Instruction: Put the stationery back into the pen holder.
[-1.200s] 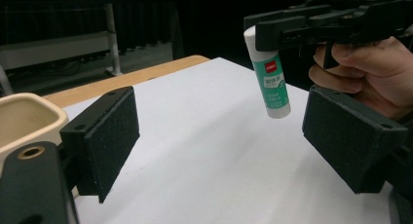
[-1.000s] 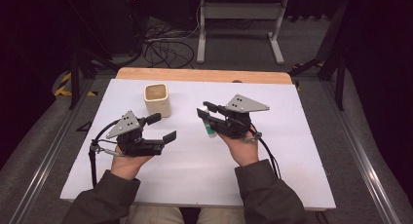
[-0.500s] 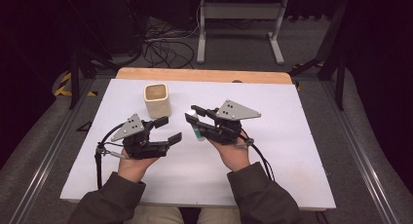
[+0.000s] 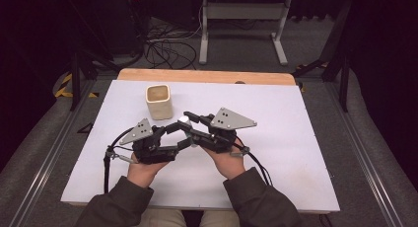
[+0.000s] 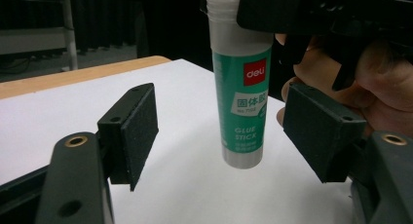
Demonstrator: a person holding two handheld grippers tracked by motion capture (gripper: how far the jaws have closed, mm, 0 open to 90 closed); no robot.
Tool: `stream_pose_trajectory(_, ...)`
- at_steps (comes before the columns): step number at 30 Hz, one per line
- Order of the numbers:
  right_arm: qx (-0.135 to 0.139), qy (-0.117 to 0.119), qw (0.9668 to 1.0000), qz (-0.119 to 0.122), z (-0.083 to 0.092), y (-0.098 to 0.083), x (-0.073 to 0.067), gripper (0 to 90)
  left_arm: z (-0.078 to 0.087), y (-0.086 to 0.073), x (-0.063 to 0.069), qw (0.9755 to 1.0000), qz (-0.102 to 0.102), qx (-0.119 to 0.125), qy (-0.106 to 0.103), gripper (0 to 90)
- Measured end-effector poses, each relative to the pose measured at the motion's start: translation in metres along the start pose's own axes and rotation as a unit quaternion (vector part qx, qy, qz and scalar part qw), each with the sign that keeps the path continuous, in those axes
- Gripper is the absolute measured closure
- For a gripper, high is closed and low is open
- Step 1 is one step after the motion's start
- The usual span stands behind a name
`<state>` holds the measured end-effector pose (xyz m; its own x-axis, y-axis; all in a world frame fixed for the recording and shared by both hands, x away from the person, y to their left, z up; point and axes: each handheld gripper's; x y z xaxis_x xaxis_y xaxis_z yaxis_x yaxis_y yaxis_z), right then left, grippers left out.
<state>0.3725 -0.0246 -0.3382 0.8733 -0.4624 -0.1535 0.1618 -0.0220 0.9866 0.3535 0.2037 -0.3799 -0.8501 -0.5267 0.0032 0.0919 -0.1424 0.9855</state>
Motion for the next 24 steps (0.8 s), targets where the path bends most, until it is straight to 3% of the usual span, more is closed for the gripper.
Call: stream_pose_trajectory(24, 0.027, 0.013, 0.9995, 0.004, -0.0018, -0.0039, -0.0092, 65.5, -0.0051, -0.0069, 0.0012, 0.9993, 0.025, 0.014, -0.025, 51.3)
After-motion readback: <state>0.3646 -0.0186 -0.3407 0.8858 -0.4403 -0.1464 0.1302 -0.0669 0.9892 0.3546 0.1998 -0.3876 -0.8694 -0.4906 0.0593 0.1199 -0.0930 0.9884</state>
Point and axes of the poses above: each handheld gripper's, and its own axes: z roughly backward along the jaws, y roughly out of its top, x roughly to its right, and after that the axes turned 10 degrees about -z, right-handed
